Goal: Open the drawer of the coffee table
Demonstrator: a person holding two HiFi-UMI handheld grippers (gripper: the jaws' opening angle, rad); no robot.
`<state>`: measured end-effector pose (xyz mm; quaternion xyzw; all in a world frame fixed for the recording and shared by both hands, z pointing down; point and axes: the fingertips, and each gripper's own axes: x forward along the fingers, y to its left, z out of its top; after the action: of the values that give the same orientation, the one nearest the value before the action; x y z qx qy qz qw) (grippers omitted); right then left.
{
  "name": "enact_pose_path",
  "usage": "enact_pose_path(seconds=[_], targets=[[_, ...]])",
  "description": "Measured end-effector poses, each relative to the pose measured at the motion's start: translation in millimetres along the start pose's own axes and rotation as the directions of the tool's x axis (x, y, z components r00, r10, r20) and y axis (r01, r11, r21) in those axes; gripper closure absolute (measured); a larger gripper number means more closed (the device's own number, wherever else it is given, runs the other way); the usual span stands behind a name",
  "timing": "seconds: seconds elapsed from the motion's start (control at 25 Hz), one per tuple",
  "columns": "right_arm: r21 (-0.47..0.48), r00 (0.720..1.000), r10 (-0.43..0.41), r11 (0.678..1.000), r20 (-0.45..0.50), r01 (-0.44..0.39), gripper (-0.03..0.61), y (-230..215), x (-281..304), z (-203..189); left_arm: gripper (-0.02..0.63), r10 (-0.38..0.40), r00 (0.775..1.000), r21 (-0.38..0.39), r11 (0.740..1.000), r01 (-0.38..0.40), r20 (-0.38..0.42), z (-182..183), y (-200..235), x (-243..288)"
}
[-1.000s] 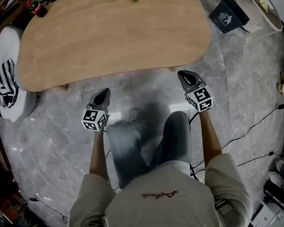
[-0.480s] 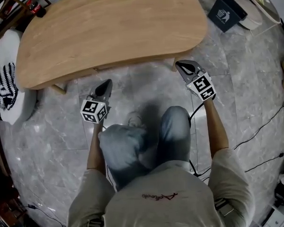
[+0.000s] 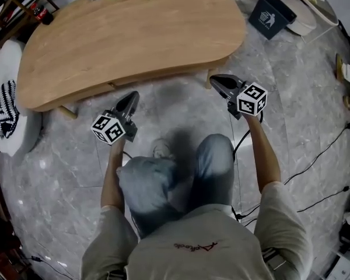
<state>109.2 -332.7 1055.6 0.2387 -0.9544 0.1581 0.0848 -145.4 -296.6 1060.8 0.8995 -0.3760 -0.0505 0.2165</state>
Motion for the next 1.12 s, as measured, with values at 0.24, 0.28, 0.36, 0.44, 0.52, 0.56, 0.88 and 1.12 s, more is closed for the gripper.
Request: enact_pose_path(seconds=[0.24, 0.28, 0.36, 0.44, 0.52, 0.56, 0.88, 1.12], targets=[[0.157, 0.991, 0.124, 0.979, 0.049, -0.130, 0.574, -2, 21, -11, 0.618, -0.084, 0.995, -0.155, 0.984, 0.093, 0.062, 2, 9, 21], [0.167, 0.991, 0.127, 0.977, 0.037, -0.132, 0.574, -3, 27, -15, 0.618, -0.083, 0.995, -0.157, 0.984, 0.090, 0.054, 1, 12, 23], [0.192, 0.991, 0.129, 0.972, 0.032, -0.133, 0.574, -6, 37, -20, 0.617, -0.082, 0.996, -0.156, 0.984, 0.085, 0.032, -2, 17, 27], [0.248, 0.990, 0.120, 0.959, 0.080, -0.136, 0.507, -12, 45, -21, 0.561, -0.083, 0.996, -0.167, 0.982, 0.085, 0.017, -5, 22, 31], [0.318, 0.984, 0.112, 0.936, 0.138, -0.151, 0.422, -19, 50, -23, 0.484, -0.079, 0.997, -0.181, 0.980, 0.081, 0.014, -7, 27, 36], [0.344, 0.980, 0.110, 0.925, 0.165, -0.162, 0.404, -22, 52, -23, 0.459, -0.077, 0.997, -0.181, 0.980, 0.078, 0.012, -8, 29, 38], [0.374, 0.951, 0.134, 0.897, 0.280, -0.236, 0.397, -32, 63, -6, 0.408, -0.102, 0.994, -0.168, 0.980, 0.108, 0.042, 9, 42, 50], [0.367, 0.951, 0.167, 0.894, 0.258, -0.257, 0.448, -34, 68, -6, 0.431, -0.129, 0.990, -0.175, 0.975, 0.136, 0.056, 10, 44, 52]])
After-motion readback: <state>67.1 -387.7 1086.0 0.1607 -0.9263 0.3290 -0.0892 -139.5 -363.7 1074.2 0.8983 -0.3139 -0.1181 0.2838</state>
